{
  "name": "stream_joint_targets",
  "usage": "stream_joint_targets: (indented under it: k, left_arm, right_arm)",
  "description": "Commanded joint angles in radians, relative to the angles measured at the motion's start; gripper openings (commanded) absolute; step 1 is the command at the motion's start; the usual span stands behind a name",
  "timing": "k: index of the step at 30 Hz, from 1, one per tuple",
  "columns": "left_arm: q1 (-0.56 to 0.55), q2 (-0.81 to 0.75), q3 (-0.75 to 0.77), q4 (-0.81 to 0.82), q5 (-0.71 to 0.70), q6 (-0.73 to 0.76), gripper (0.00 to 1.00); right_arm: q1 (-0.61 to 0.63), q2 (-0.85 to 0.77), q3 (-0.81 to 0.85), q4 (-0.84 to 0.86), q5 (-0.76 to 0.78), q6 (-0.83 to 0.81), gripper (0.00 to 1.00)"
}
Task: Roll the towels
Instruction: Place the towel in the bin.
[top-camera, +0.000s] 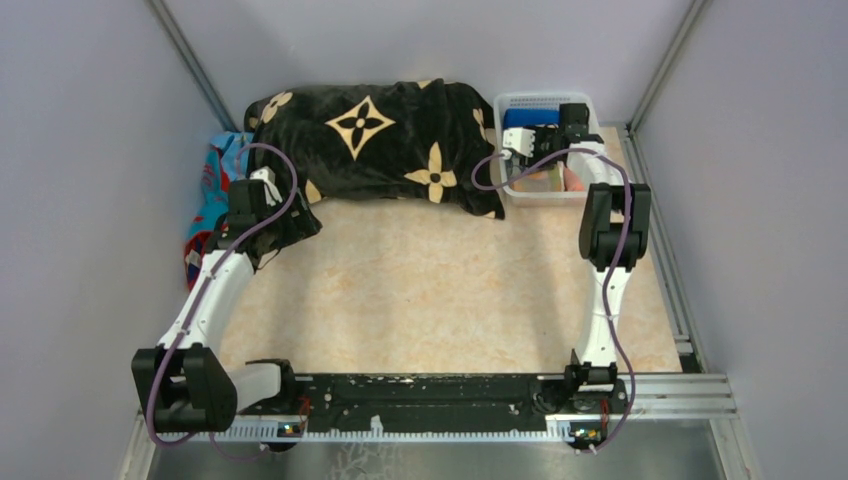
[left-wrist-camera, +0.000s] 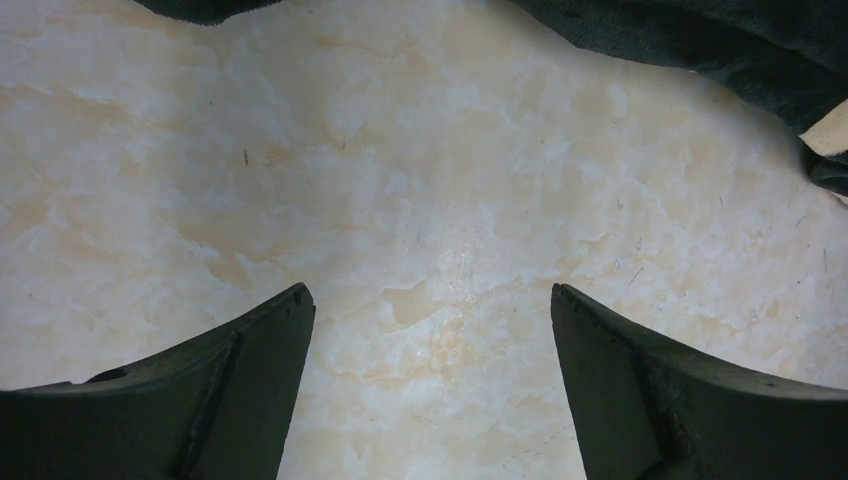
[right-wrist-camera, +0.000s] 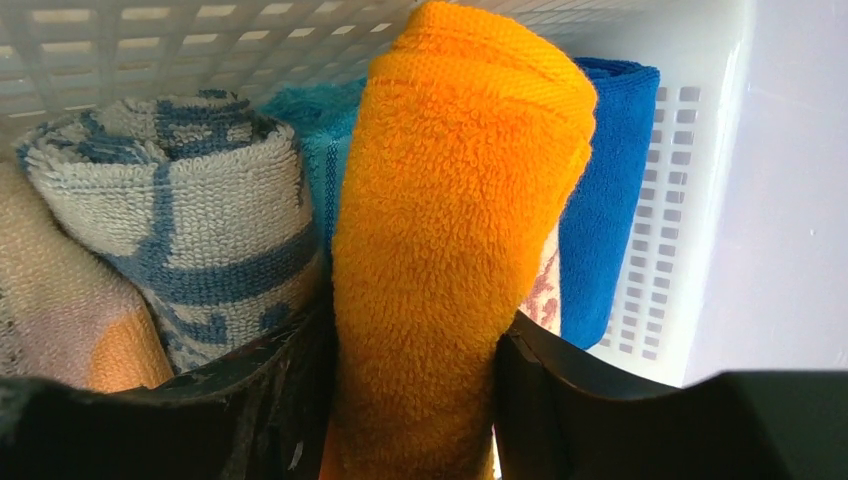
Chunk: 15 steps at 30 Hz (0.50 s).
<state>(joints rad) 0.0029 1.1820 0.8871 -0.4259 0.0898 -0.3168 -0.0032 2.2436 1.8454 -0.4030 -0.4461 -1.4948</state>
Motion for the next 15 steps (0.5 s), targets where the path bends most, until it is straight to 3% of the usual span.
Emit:
stream_joint_targets:
  k: [1, 8, 9, 10, 11, 15]
  left_arm:
    - [0.009, -0.005, -0.008, 0.024, 0.016, 0.0, 0.93]
    - [0.009, -0.013, -0.011, 0.025, 0.014, 0.001, 0.93]
    - [0.009, -0.015, -0.012, 0.026, 0.014, 0.002, 0.93]
    - [0.008, -0.015, -0.011, 0.026, 0.015, 0.001, 0.93]
    - [0.009, -0.014, -0.011, 0.027, 0.016, 0.001, 0.93]
    - [0.009, -0.017, -0.013, 0.027, 0.015, 0.002, 0.93]
  right_arm:
    - [-0.003, -0.045, 0.0, -0.039, -0.042, 0.024, 0.54]
    - [-0.004, -0.097, -0.021, -0.042, -0.037, 0.016, 0.55]
    - [-0.004, -0.104, -0.021, -0.044, -0.033, 0.017, 0.59]
    - [-0.004, -0.111, -0.025, -0.042, -0.027, 0.02, 0.8]
    - [-0.003, -0.12, -0.029, -0.042, -0.022, 0.018, 0.9]
    - [-0.004, -0.141, -0.04, -0.038, -0.01, 0.018, 0.92]
